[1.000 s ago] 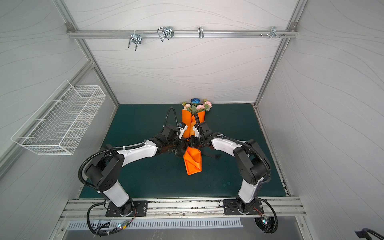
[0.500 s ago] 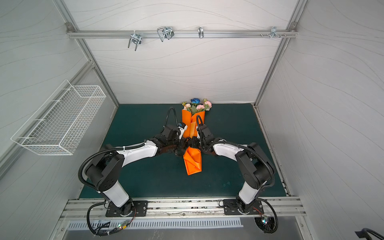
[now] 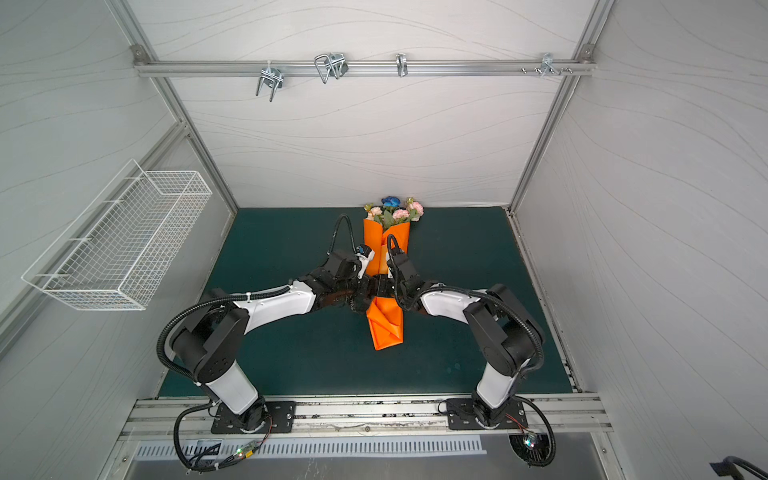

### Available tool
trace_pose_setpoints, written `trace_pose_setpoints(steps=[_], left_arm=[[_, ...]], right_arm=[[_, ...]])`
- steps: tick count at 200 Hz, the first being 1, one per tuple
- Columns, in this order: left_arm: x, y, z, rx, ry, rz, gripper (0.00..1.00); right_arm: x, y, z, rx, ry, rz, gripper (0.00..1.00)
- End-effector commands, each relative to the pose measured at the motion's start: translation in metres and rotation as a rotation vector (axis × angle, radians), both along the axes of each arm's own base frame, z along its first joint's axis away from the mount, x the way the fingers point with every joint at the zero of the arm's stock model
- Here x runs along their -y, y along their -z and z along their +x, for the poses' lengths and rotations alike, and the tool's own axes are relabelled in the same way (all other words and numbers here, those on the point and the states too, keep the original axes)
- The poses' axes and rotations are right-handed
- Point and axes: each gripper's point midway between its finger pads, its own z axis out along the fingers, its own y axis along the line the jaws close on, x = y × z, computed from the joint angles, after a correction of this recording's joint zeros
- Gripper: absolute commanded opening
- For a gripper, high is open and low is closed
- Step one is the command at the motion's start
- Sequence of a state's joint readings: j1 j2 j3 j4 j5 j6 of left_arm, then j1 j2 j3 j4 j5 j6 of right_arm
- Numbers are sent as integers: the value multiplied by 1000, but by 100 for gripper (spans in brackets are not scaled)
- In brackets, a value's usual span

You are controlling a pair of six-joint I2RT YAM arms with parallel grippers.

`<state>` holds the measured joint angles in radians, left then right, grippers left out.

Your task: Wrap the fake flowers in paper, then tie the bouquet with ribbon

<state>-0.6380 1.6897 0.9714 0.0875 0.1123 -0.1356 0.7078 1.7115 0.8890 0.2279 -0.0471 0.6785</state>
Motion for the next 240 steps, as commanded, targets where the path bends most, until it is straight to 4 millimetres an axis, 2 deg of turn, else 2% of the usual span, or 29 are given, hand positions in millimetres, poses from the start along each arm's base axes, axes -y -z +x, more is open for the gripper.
trace_pose_setpoints(steps=[1, 61, 89, 110, 144, 164, 179, 210, 240], left_arm=[[10, -20, 9, 45, 0, -42, 0], [11, -24, 9, 50, -3, -56, 0], [12, -25, 9, 48, -2, -63, 0], [11, -21, 9, 44, -4, -55, 0], [10, -19, 10, 43, -10, -51, 0], [10, -18, 10, 42, -10, -49, 0], [10, -18, 10, 42, -7, -48, 0], [10, -17, 10, 40, -9, -49, 0], [11, -16, 9, 37, -4, -45, 0]], right_arm=[[3, 7, 8, 6, 60, -4, 0], [14, 17, 24, -25, 112, -57, 0], [13, 7, 20, -12, 66, -63, 0], [16, -1, 8, -12, 37, -80, 21], [29, -2, -11, -32, 20, -120, 30], [33, -5, -19, -30, 12, -121, 30], [33, -11, -25, -11, -3, -108, 26], [20, -25, -31, 28, -46, -33, 25], [6, -23, -26, 28, -64, -3, 17]])
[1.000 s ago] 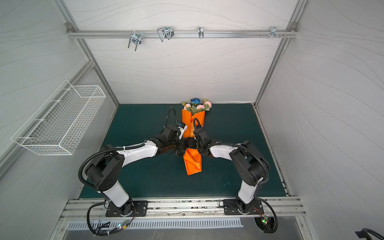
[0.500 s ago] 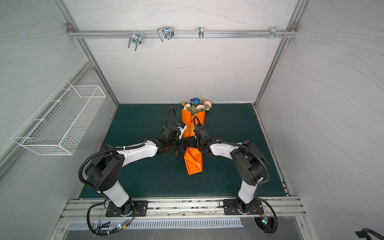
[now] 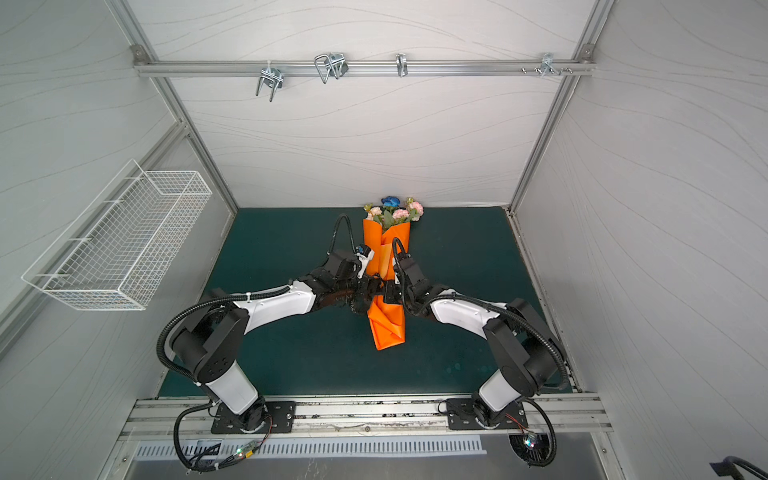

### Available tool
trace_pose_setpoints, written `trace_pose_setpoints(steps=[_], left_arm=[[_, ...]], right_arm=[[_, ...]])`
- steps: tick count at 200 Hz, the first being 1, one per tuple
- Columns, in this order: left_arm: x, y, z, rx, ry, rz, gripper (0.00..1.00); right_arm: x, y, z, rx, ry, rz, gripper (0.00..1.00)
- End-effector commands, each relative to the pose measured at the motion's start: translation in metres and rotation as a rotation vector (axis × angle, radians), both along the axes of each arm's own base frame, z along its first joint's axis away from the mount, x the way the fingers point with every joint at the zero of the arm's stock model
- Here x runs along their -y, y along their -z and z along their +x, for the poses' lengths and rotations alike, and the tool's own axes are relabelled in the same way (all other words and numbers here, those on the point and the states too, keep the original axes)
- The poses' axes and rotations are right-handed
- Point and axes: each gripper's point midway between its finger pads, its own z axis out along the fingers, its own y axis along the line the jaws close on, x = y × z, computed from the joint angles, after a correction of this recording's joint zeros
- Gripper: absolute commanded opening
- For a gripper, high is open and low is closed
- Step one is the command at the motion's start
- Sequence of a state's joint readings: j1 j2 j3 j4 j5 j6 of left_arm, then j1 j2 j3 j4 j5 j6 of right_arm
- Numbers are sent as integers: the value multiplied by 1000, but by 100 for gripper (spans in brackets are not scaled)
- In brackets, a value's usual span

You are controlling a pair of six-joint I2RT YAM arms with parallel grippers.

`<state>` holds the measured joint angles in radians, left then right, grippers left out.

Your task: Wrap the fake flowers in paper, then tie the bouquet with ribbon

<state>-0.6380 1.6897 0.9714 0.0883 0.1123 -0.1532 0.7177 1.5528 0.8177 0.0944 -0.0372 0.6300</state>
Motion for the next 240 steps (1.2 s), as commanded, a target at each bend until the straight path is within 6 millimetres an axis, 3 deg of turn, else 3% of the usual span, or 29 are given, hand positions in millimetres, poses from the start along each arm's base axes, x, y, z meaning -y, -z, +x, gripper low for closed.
trace_pose_setpoints(steps=[1, 68, 113, 141, 192, 240], left_arm=[[10, -15, 9, 45, 6, -35, 0], [11, -14, 9, 43, 6, -37, 0], [11, -15, 9, 44, 8, -40, 0], [12, -15, 8, 42, 13, -43, 0], [13, -16, 5, 37, 13, -47, 0], [5, -9, -3, 18, -1, -42, 0]], right_arm=[[-18, -10, 5, 29, -32, 57, 17], [-36, 4, 22, 9, -31, 54, 15], [-36, 13, 26, 4, -13, 42, 25], [-43, 9, 29, 32, -40, 57, 28], [-42, 14, 43, 57, 10, 58, 1], [-29, 12, 56, 68, 95, 63, 0]])
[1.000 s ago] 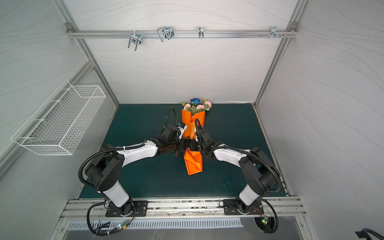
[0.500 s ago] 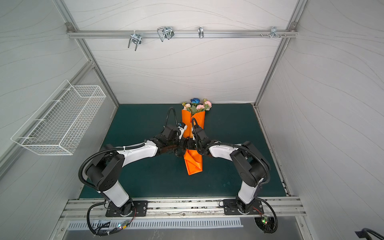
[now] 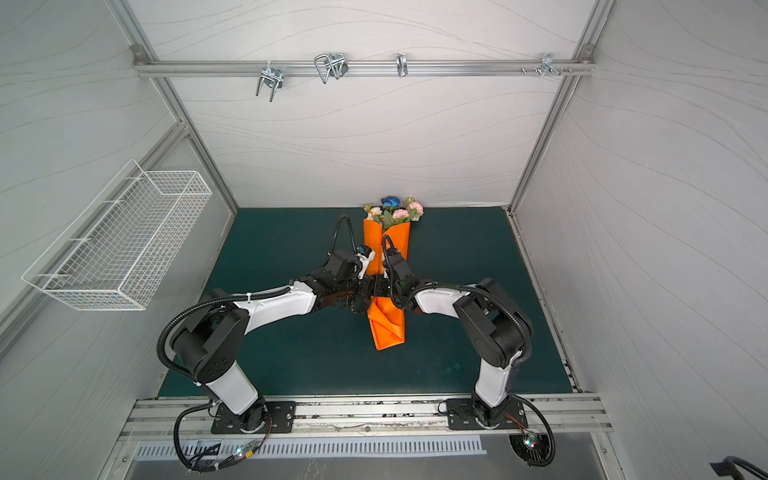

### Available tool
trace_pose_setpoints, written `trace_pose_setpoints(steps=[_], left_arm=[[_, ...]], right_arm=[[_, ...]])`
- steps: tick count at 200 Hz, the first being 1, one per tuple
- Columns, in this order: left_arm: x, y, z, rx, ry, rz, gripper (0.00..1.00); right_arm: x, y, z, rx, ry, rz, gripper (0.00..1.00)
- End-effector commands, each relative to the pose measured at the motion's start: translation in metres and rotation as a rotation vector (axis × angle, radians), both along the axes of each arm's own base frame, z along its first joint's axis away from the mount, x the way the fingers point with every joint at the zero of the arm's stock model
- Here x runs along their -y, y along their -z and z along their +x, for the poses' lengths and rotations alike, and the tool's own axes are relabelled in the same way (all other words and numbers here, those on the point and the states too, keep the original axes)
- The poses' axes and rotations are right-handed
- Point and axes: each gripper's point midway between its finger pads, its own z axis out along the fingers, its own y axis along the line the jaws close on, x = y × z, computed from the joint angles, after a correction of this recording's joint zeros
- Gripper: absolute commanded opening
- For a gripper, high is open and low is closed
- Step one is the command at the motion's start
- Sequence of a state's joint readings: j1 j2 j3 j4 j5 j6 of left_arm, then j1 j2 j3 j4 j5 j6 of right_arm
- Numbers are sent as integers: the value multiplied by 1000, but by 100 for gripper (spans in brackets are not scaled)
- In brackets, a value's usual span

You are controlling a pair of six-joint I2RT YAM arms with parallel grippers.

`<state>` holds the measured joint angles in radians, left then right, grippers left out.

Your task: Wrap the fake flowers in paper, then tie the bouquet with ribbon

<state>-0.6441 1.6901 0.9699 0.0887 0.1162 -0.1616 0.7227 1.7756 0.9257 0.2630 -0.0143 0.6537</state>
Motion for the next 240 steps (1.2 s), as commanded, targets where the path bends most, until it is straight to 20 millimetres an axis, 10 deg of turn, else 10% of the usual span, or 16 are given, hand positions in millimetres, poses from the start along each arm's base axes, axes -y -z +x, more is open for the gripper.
trace_pose_setpoints(steps=[1, 67, 159, 240], left_arm=[[3, -10, -1, 24, -4, -37, 0], [2, 18, -12, -35, -1, -49, 0], [6, 13, -16, 3, 30, -62, 0], [6, 23, -20, -5, 46, -67, 0]], right_arm=[[4, -8, 16, 30, 69, 28, 0], [22, -9, -10, -12, 33, -2, 26], [56, -51, -33, 14, 44, -76, 28], [17, -42, -2, -82, -191, -215, 28]])
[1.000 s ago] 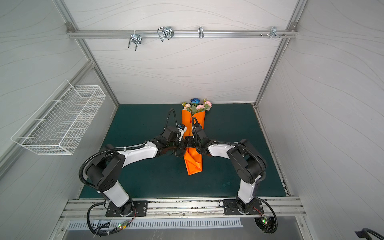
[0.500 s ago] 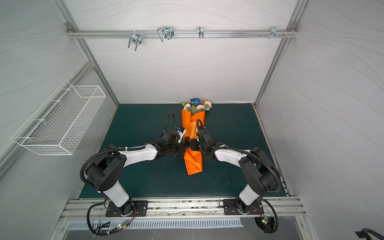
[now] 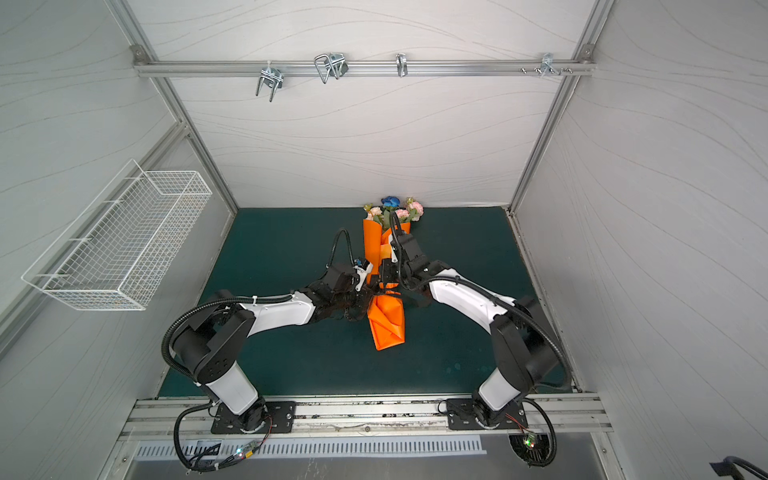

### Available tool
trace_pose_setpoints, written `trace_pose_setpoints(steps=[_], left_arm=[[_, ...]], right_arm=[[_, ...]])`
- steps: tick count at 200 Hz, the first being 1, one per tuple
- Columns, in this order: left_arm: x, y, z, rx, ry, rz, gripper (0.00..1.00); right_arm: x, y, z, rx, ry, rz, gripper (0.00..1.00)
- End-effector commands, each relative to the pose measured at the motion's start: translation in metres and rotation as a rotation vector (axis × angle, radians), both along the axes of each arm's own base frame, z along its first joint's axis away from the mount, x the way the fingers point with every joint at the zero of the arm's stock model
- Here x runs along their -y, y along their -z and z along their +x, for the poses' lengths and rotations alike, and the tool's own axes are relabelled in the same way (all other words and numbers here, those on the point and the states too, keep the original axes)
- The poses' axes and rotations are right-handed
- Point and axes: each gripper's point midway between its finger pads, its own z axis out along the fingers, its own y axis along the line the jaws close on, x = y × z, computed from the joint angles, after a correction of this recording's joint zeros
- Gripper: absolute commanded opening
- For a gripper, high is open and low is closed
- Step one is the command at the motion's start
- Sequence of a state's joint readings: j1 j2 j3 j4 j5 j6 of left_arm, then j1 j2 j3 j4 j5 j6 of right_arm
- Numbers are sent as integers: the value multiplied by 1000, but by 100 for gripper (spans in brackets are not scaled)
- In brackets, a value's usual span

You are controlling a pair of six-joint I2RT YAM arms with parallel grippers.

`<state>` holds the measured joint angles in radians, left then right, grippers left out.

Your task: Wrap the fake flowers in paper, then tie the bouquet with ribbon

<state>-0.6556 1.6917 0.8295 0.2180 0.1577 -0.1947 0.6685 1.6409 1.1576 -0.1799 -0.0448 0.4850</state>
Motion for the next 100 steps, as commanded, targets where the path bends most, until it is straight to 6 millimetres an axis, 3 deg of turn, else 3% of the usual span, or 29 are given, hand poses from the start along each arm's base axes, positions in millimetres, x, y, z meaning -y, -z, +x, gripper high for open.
trace_pose_setpoints(steps=[1, 66, 100], left_arm=[[9, -9, 4, 39, 24, -36, 0], [10, -6, 3, 36, 33, -34, 0], [12, -4, 4, 29, 35, -36, 0]], right_arm=[[-5, 33, -8, -110, -107, -105, 28], [-23, 59, 1, -144, -212, -149, 40], [-28, 67, 0, -149, -247, -142, 40]])
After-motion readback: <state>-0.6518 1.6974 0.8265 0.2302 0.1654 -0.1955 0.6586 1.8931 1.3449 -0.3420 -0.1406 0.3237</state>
